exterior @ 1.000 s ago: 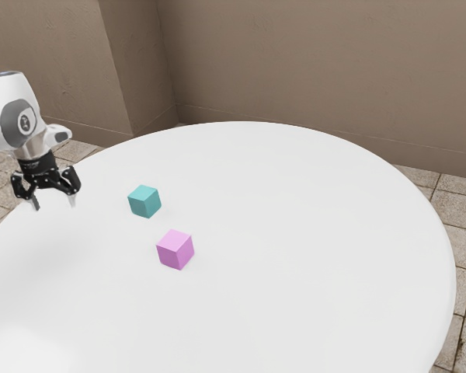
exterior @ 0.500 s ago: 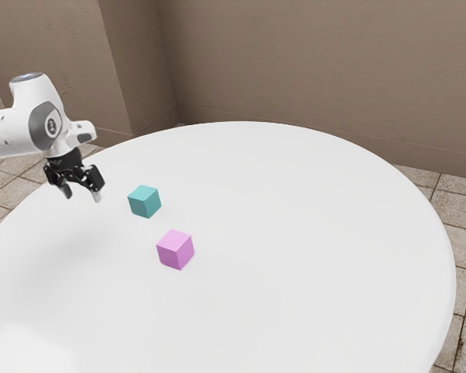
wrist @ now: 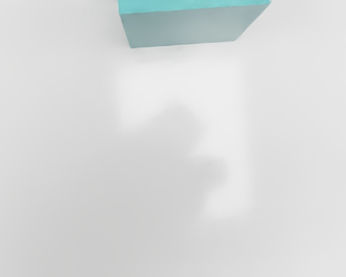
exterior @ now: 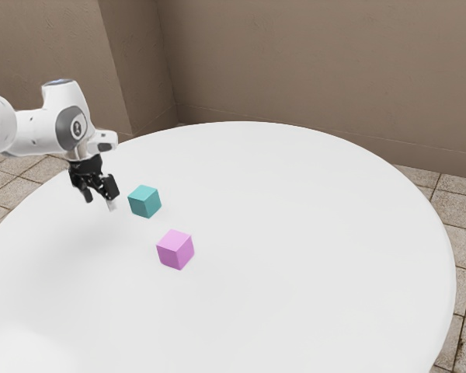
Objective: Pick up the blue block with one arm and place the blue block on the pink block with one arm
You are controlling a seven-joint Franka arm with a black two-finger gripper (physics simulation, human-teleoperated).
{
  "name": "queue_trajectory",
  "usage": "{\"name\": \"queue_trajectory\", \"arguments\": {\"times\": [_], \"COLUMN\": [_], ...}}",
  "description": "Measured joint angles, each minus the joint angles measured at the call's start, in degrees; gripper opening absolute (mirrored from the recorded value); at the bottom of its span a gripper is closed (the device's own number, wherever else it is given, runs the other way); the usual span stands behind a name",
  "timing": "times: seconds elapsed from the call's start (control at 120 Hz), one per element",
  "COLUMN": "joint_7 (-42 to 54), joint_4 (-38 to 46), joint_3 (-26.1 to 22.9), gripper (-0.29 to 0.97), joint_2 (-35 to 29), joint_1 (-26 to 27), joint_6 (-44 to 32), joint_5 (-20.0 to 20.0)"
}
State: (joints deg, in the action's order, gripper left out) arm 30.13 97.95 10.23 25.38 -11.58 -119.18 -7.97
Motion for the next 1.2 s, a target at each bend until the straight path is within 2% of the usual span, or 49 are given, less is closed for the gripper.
{"name": "queue_trajectory", "arguments": {"times": [0.3, 1.2], "joint_7": [6.04, 0.27], "joint_4": [-9.78, -26.91], "joint_3": [-2.74, -2.89], "gripper": [0.68, 0.68], "joint_2": [7.46, 19.94], "joint_1": [0.0, -0.45], "joint_6": [-0.22, 3.76], "joint_5": [-2.07, -2.04]}}
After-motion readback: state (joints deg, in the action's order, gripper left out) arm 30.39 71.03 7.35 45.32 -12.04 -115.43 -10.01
